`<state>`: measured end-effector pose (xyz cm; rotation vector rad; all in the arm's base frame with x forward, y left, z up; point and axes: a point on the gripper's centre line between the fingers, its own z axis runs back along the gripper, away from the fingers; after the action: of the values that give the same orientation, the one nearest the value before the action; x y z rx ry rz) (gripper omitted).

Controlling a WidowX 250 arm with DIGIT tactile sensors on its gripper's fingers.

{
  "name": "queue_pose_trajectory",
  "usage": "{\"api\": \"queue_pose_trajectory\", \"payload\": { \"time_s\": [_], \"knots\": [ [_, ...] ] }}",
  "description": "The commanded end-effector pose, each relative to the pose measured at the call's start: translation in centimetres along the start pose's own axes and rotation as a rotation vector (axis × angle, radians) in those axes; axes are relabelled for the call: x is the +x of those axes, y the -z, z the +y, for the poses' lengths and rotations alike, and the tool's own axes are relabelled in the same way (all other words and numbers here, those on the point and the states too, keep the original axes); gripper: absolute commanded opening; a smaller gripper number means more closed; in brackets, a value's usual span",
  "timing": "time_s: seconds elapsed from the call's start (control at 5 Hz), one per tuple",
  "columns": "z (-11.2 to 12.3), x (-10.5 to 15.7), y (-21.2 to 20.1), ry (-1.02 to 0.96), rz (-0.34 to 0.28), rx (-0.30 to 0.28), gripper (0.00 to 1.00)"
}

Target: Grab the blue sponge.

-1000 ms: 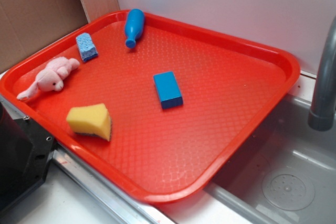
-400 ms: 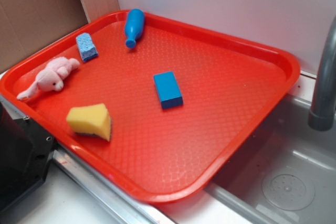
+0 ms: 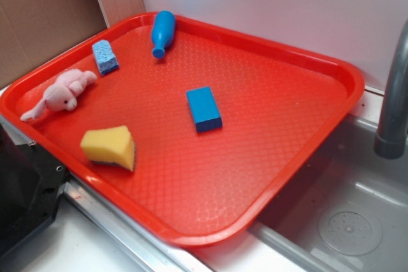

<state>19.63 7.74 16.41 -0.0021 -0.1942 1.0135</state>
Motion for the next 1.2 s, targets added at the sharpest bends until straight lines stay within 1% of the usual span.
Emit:
{"api": "queue_pose_trajectory", "payload": {
  "time_s": [0.0,0.2,0.4,0.6,0.8,1.0],
  "knots": [
    [1.4,5.1,4.8,-0.286,-0.112,0.055,1.0],
    [1.9,5.9,7.4,-0.308,-0.138,0.077,1.0],
    [2.4,6.6,10.0,-0.321,-0.126,0.088,1.0],
    [3.0,6.8,12.0,-0.346,-0.124,0.092,1.0],
    [3.2,6.4,13.7,-0.337,-0.131,0.086,1.0],
    [3.2,6.0,14.4,-0.323,-0.09,0.073,0.5]
  ]
}}
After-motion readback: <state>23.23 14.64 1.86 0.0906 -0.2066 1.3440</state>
